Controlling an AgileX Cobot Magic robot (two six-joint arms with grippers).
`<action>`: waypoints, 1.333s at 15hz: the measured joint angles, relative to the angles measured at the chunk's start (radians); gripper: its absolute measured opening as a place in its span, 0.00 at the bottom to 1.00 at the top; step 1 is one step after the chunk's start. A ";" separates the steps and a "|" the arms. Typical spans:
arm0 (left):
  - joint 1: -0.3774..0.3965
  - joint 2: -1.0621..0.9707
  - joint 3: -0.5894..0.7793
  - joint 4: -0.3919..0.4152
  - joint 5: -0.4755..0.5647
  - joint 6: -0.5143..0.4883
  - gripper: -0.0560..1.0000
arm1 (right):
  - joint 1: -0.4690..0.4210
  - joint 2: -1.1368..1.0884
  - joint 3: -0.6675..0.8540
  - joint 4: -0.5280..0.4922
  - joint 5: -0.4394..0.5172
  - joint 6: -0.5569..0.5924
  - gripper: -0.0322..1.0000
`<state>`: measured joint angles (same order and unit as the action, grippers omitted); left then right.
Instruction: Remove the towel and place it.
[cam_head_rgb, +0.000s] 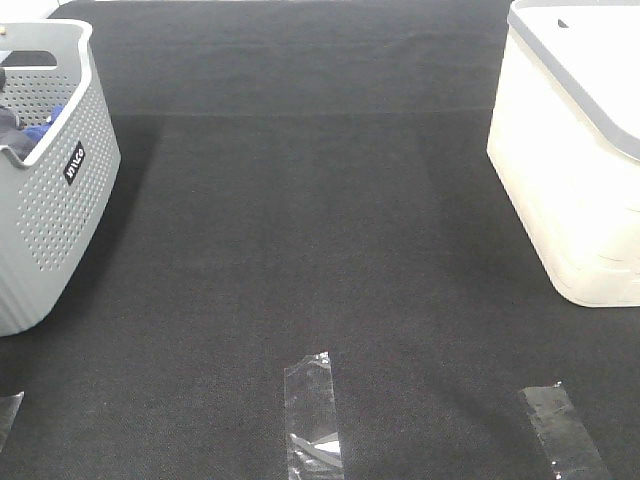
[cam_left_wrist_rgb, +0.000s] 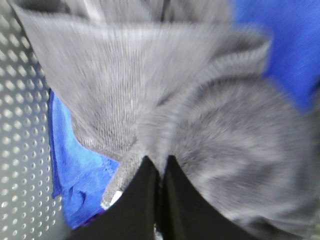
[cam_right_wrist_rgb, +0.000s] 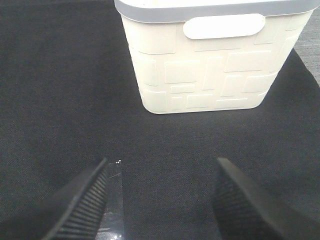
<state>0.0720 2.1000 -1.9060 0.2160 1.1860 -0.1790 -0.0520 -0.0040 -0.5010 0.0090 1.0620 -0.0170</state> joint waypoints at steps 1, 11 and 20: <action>0.000 -0.028 -0.030 -0.034 0.000 0.000 0.06 | 0.000 0.000 0.000 0.000 0.000 0.000 0.59; -0.092 -0.290 -0.167 -0.488 -0.135 0.106 0.06 | 0.000 0.000 0.000 0.000 0.000 0.000 0.59; -0.357 -0.342 -0.188 -0.524 -0.463 0.112 0.06 | 0.000 0.000 0.000 0.000 0.000 0.000 0.59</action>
<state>-0.2850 1.7580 -2.0940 -0.3080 0.7230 -0.0670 -0.0520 -0.0040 -0.5010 0.0090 1.0620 -0.0170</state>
